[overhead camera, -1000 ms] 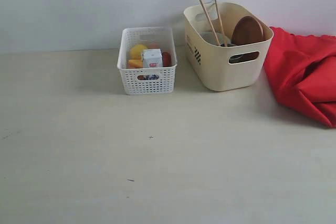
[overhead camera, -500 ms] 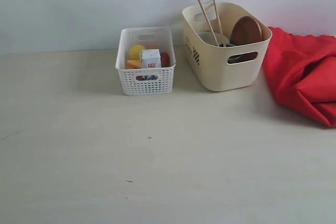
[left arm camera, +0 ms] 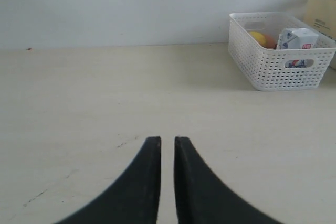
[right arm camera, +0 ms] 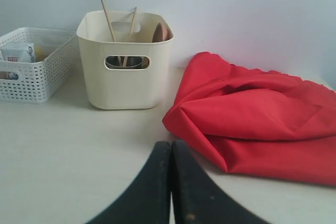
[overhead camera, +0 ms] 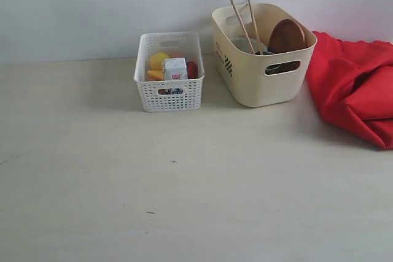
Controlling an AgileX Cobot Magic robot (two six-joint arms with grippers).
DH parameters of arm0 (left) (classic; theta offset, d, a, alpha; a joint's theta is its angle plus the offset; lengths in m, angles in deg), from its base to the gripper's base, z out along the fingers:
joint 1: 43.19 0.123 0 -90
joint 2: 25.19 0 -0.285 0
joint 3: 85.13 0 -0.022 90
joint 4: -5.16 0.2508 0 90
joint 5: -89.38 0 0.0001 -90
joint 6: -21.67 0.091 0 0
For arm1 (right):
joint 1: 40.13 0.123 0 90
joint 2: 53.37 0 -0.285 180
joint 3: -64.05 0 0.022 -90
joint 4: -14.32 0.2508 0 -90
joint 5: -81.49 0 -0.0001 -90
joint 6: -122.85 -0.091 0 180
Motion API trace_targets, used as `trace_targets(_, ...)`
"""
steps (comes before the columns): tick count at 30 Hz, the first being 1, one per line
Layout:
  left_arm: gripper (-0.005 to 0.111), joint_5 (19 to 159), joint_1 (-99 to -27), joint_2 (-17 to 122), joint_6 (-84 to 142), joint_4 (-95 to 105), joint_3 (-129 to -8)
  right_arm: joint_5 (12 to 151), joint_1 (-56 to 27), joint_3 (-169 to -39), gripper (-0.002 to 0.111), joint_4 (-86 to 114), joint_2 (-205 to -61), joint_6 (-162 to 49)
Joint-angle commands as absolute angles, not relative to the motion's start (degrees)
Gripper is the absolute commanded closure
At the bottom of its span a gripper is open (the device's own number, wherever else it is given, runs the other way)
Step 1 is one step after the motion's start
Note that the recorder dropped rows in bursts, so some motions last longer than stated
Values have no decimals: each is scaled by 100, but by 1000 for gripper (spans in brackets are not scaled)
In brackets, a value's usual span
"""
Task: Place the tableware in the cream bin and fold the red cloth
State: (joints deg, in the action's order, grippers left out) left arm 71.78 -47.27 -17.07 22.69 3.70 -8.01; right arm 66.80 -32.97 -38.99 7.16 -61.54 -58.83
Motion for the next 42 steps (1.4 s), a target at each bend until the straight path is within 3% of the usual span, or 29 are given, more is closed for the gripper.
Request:
trace_targets(1, 95, 7203, -4717, -1740, 2291, 336, -791, 6658, -3521, -3873, 108, 632, -6116, -6096)
trace_targets(6, 95, 7203, -4717, -1740, 2291, 336, -791, 6647, -4046, -3873, 108, 402, -6116, -6284)
trace_targets(42, 95, 7181, -4717, -1740, 2291, 336, -791, 6637, -4046, -3873, 108, 386, -6116, -6321)
